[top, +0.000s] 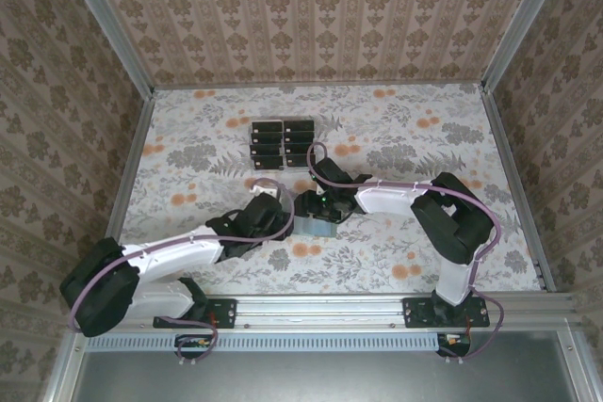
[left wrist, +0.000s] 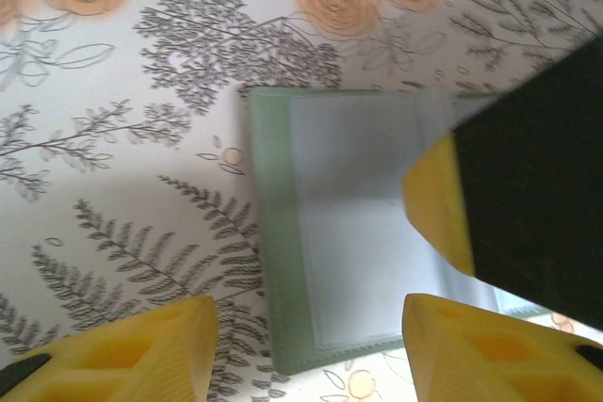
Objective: Put the credit cards into the card holder
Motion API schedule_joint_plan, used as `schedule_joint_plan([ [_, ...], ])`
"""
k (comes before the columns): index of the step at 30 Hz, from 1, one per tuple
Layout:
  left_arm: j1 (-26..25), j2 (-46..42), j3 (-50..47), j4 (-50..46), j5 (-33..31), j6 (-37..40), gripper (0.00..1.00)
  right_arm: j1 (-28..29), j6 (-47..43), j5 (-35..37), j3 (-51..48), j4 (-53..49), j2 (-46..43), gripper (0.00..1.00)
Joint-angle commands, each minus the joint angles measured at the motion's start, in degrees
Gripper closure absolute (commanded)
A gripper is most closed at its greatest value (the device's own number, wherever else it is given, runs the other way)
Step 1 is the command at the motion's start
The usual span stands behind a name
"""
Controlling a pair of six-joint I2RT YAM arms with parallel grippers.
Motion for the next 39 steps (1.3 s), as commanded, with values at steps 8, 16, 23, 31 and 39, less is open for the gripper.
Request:
schedule_joint_plan([
  [8, -3.89, 2.39, 0.51, 5.83, -1.58, 3.47, 0.44, -0.05, 1.43, -0.56, -1.47, -0.82, 0.61, 0.38],
  [16, -5.21, 5.94, 1.63, 8.59, -2.09, 4.44, 0.44, -0.07, 1.56, -0.91, -1.36, -1.05, 0.56, 0.37],
  [23, -5.73, 8.16, 2.68, 9.53, -2.77, 5.27, 0.44, -0.08, 1.65, -1.30, -1.19, -0.97, 0.86, 0.36],
  [31, -5.92, 11.29, 3.73, 10.91, -3.24, 5.82, 0.44, -0.10, 1.86, -1.87, -1.29, -0.65, 0.98, 0.35],
  [39, -6.09, 14.32, 5.21, 9.87, -5.24, 5.73, 0.44, -0.12, 2.01, -2.32, -1.47, -0.38, 0.68, 0.35],
])
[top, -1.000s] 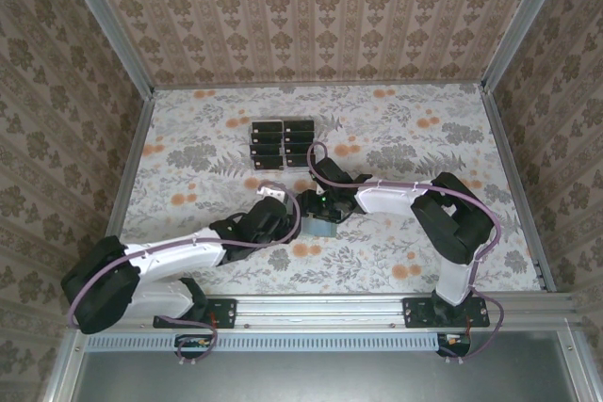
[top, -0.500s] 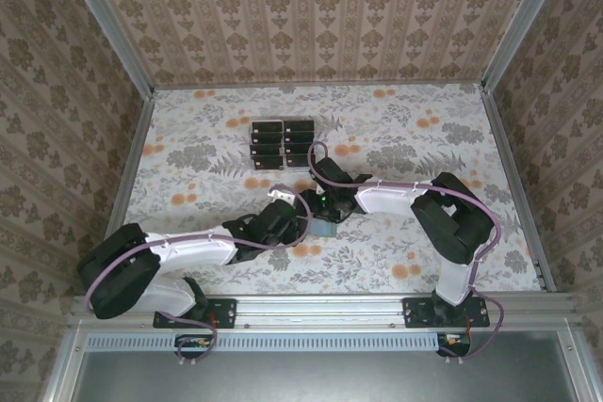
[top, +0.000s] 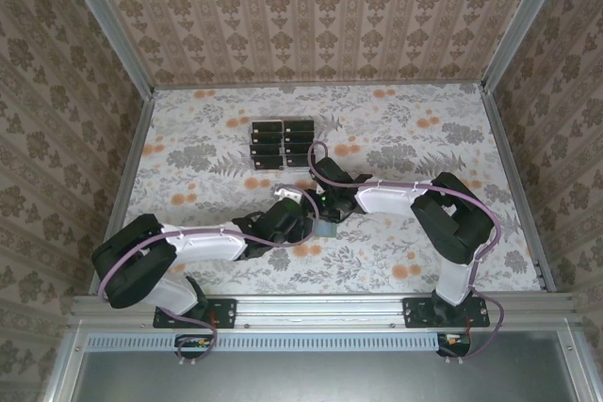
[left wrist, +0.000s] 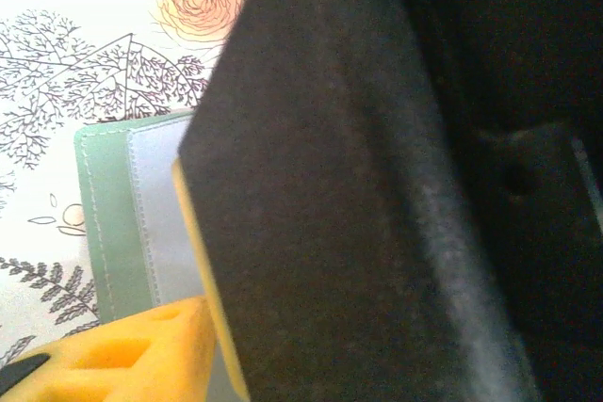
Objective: Put the credit cards into the card holder
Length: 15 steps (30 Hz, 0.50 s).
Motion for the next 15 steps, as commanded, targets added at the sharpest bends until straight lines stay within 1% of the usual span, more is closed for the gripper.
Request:
schedule_joint_plan([
  [1, -0.42, 1.24, 2.20, -1.26, -2.96, 0.82, 0.44, -0.04, 0.73, -1.59, -1.39, -1.18, 0.48, 0.35],
  [5, -0.52, 2.27, 3.24, -4.35, -4.08, 0.43, 0.45, -0.01, 0.66, -1.78, -1.17, -1.42, -0.07, 0.35],
  [15, -0.53, 4.77, 2.00, -4.56, -4.96, -1.35, 0.45, -0.64, 0.61, -2.52, -0.89, -1.76, -1.52, 0.35],
])
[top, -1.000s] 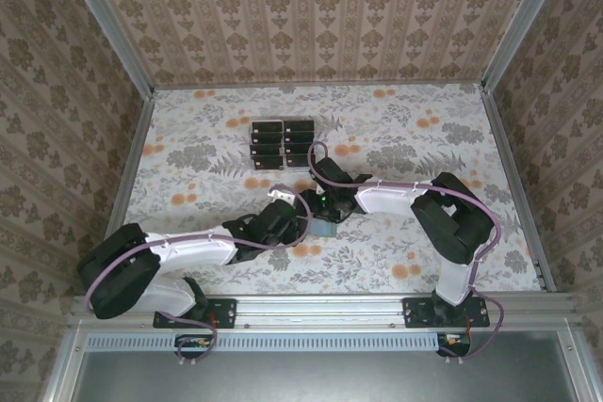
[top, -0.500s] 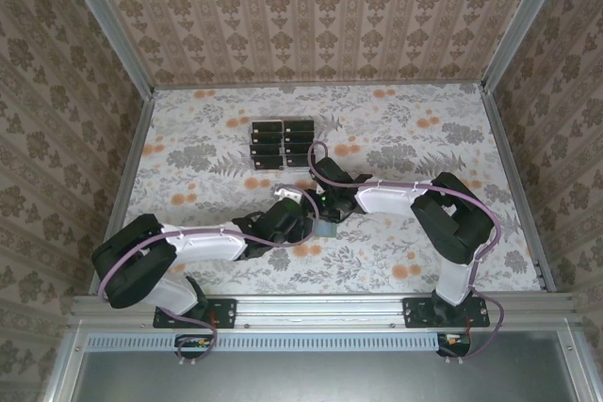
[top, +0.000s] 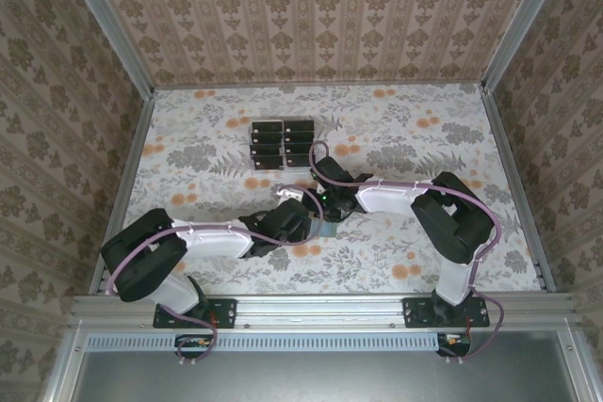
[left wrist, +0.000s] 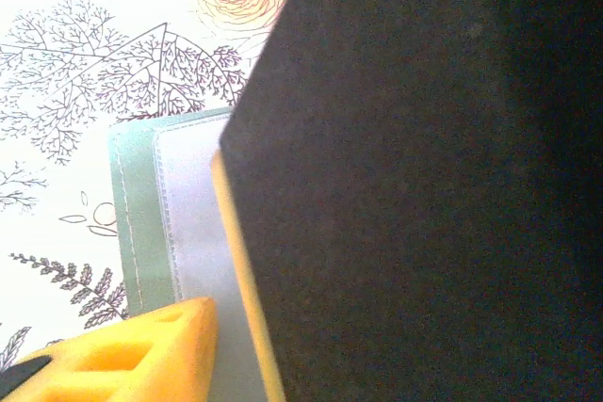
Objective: Put the credit cards into the card holder
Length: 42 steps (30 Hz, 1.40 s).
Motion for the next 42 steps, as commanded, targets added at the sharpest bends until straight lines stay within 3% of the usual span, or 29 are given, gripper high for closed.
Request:
schedule_joint_plan([
  [1, -0.22, 1.46, 0.23, -2.46, -1.27, -1.01, 0.45, -0.29, 0.09, -1.53, -0.94, -1.84, -1.85, 0.35],
  [17, -0.21, 1.67, -0.15, -2.78, -1.49, -1.49, 0.46, -3.13, -1.16, 0.01, -2.61, -4.68, -9.71, 0.34],
  [42, -0.21, 1.11, -0.36, -2.73, -1.49, -1.23, 0.46, -3.13, 1.11, -3.09, -4.07, 1.15, -2.44, 0.34],
])
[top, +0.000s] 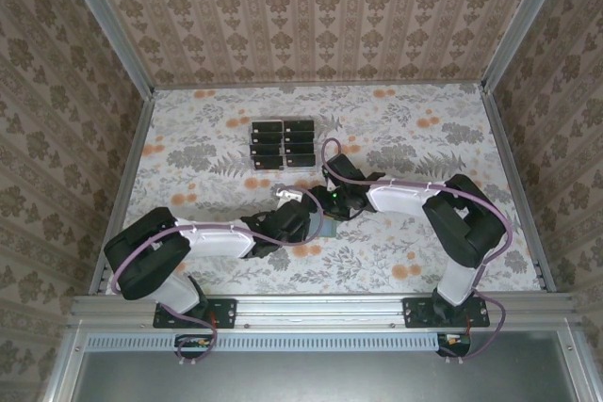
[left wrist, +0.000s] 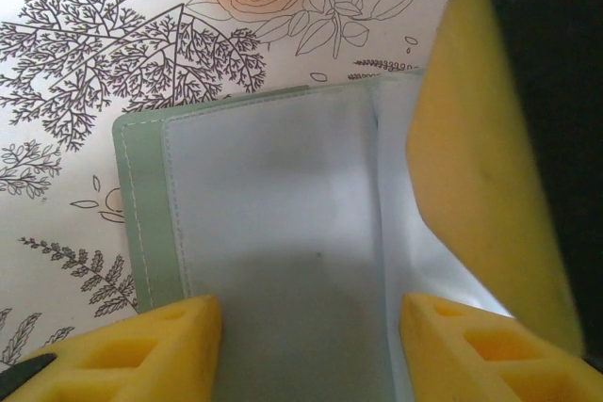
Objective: Put the credit cards into the card holder
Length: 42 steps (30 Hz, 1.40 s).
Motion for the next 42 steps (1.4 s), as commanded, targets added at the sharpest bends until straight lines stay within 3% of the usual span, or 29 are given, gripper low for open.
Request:
schedule_joint_plan([
  [1, 0.05, 0.25, -0.47, -2.04, -0.21, -0.14, 0.46, 0.19, 1.16, -1.45, -0.58, 0.92, 0.90, 0.34],
  [15, 0.03, 0.18, -0.64, -2.05, -0.34, -0.10, 0.46, 0.17, 1.16, 0.35, -4.46, -0.61, -5.97, 0.34],
  [42, 0.18, -0.11, -0.69, -1.77, 0.02, 0.22, 0.46, 0.19, 0.75, -1.80, -0.51, 1.25, -0.04, 0.34],
])
